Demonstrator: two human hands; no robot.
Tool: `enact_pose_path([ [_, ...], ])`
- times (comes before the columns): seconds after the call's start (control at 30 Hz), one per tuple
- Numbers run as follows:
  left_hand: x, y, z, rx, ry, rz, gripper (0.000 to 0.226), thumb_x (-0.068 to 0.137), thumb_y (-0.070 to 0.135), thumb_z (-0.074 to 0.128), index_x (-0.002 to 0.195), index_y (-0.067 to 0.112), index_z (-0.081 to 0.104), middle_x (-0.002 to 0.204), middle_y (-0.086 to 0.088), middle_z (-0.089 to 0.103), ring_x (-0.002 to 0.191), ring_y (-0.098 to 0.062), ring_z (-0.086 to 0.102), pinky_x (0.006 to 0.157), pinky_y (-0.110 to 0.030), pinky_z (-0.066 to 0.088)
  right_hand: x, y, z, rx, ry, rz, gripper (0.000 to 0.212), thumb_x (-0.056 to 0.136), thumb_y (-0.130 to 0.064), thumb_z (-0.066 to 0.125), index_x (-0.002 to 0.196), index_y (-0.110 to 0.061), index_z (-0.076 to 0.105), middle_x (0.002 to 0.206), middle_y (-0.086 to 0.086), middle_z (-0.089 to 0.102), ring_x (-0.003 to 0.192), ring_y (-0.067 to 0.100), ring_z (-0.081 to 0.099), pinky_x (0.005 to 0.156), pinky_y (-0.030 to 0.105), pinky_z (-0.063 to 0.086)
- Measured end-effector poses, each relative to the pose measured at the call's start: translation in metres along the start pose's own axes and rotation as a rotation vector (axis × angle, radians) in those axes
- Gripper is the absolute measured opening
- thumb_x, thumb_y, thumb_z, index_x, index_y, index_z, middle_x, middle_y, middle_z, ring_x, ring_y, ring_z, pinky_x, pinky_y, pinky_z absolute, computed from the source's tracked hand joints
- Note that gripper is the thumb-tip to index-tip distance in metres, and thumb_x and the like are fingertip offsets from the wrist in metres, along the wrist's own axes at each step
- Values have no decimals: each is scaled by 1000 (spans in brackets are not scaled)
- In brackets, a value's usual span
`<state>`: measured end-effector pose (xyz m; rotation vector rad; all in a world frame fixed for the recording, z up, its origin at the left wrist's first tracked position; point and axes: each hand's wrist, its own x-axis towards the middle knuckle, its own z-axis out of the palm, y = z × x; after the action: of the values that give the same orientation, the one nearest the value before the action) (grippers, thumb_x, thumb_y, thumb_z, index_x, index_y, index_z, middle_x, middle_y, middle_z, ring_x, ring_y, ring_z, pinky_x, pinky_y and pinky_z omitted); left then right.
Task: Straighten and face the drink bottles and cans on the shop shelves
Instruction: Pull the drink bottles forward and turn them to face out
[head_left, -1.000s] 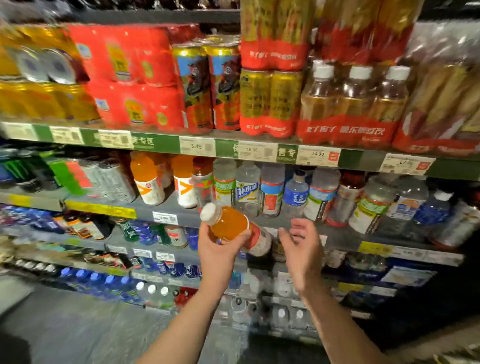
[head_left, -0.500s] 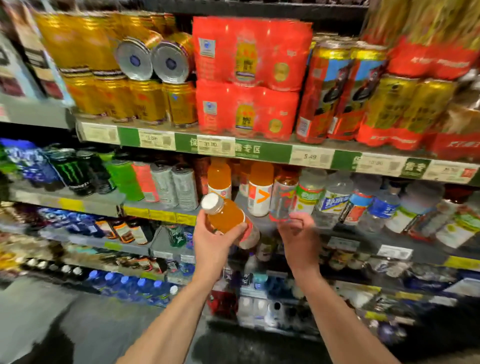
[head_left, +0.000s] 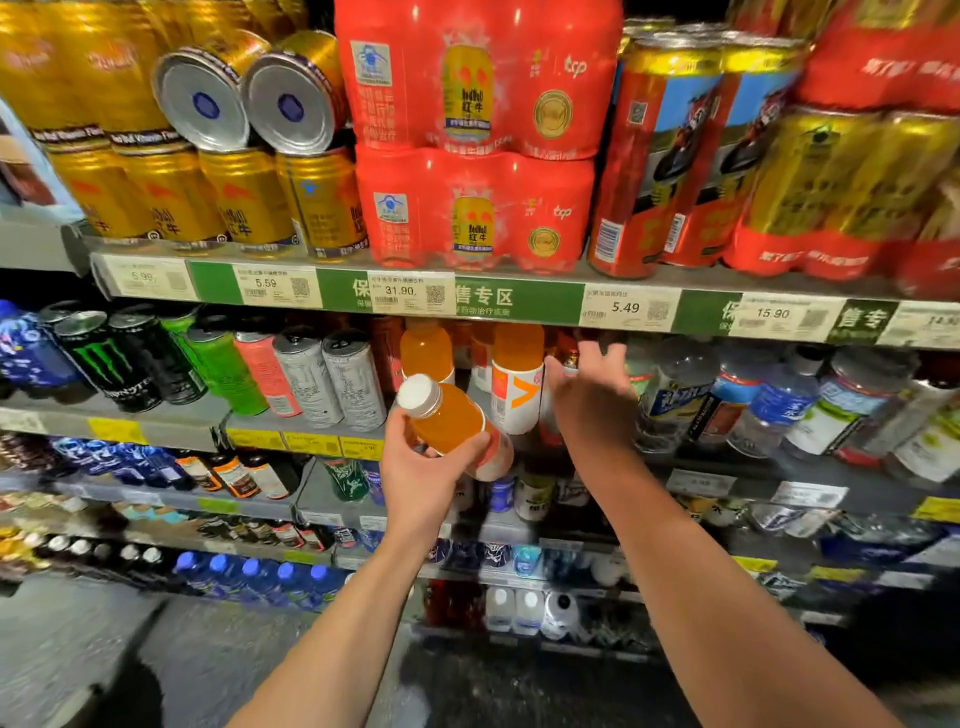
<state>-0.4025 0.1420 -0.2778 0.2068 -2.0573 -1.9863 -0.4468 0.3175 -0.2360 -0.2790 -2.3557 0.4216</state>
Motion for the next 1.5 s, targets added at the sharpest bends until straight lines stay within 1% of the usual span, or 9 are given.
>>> enact_pose_path([
  [0.13, 15, -2, 4, -21, -27, -8, 69, 63, 10, 93, 117, 31, 57, 96, 19, 71, 86, 13, 65, 71, -6, 49, 5, 3, -1, 124, 24, -60, 53, 91, -46, 58, 83, 6, 65, 74, 27, 60, 56, 40, 62, 45, 39, 49],
  [0.3, 26, -5, 10, -133, -114, -35, 70, 53, 9, 95, 111, 30, 61, 94, 12, 73, 85, 2, 69, 75, -23, 54, 9, 1, 1, 123, -215, 263, 52, 83, -38, 75, 118, -3, 58, 103, 24, 70, 93, 44, 68, 75, 45, 55],
  [0.6, 35, -9, 7, -70, -265, 24, 87, 50, 53, 91, 127, 36, 54, 109, 22, 70, 100, 4, 66, 84, -18, 53, -35, -3, -3, 359, -70, 284, 51, 73, -28, 86, 111, -32, 51, 99, 1, 64, 85, 18, 60, 67, 28, 42],
  [0.87, 34, -6, 18, -149, -300, 62, 82, 50, 48, 92, 122, 40, 54, 112, 21, 70, 103, 1, 67, 83, -15, 54, -50, 10, -16, 531, 82, 516, 57, 58, -48, 82, 102, -43, 46, 85, -43, 60, 75, -23, 55, 60, 2, 38],
  [1.0, 32, -2, 37, -121, -284, 48, 78, 50, 47, 91, 120, 41, 56, 110, 18, 71, 100, -2, 69, 79, -24, 56, -59, 26, -29, 597, 144, 500, 56, 61, -51, 81, 106, -51, 47, 94, -43, 60, 83, -21, 58, 70, -2, 40],
  [1.1, 32, 1, 53, -85, -225, 64, 73, 48, 45, 90, 113, 43, 59, 110, 13, 70, 98, -5, 68, 74, -22, 56, -64, 44, -37, 651, 129, 540, 64, 64, -50, 88, 111, -62, 46, 93, -31, 67, 83, -13, 64, 72, 1, 44],
  [1.23, 33, 5, 73, 27, -220, 191, 55, 59, 41, 85, 110, 34, 66, 110, 1, 67, 105, -24, 64, 87, -53, 54, -66, 72, -46, 713, 41, 561, 107, 60, -57, 86, 150, -34, 34, 99, -27, 67, 91, -7, 66, 93, 32, 51],
  [1.4, 28, 9, 101, 150, -182, 216, 65, 53, 43, 88, 111, 40, 59, 109, 15, 60, 99, 8, 59, 82, -6, 44, -61, 97, -61, 792, -22, 446, 115, 59, -67, 78, 151, -14, 35, 98, -41, 62, 86, -19, 61, 86, 12, 43],
  [1.5, 23, 7, 113, 271, -156, 262, 70, 62, 41, 90, 120, 39, 51, 108, 26, 52, 101, 1, 53, 84, -6, 38, -57, 106, -65, 824, -68, 408, 101, 62, -58, 80, 142, -8, 44, 96, -35, 65, 83, -12, 64, 79, 0, 42],
])
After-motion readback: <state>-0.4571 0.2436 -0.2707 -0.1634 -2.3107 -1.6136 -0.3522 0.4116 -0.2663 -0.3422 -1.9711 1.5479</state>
